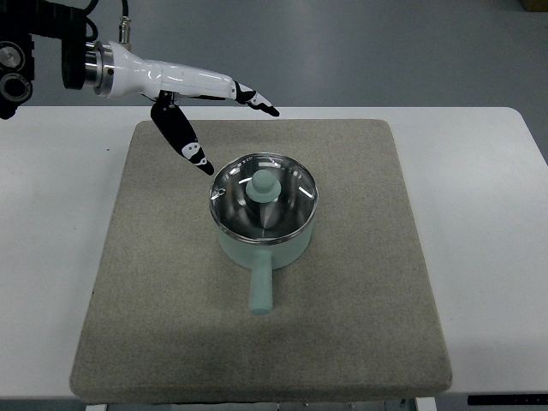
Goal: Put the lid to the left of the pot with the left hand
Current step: 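Move the left hand over the saucepan toward the lid knob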
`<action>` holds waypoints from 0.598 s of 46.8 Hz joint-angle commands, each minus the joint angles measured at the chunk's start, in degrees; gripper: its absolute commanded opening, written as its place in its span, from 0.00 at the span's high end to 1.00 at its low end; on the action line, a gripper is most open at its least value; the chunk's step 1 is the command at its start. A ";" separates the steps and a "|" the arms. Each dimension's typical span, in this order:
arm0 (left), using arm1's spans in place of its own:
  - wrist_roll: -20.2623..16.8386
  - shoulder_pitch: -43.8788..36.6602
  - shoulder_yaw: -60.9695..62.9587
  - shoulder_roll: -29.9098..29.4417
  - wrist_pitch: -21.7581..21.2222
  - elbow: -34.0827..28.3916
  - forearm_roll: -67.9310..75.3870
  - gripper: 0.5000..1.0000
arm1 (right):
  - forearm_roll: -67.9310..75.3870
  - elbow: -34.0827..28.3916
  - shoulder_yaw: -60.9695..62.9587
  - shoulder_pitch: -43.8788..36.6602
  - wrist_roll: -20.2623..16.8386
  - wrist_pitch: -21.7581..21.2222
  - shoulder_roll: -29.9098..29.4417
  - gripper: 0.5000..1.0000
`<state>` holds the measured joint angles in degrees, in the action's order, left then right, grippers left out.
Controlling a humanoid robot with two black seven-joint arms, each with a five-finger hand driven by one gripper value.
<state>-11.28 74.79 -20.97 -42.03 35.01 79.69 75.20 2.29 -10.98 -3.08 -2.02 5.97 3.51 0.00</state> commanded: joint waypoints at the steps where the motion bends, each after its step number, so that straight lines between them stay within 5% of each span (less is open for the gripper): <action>1: 0.03 2.63 2.34 0.63 -0.01 -0.06 0.65 0.02 | 0.00 0.00 0.00 0.00 0.00 0.00 0.00 0.15; 28: 0.03 4.75 4.98 7.49 -0.01 1.61 15.24 0.02 | 0.00 0.00 0.00 0.00 0.00 0.00 0.00 0.15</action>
<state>-11.24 79.53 -16.14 -34.66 35.00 80.19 90.30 2.29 -10.99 -3.08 -2.02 5.98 3.51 0.00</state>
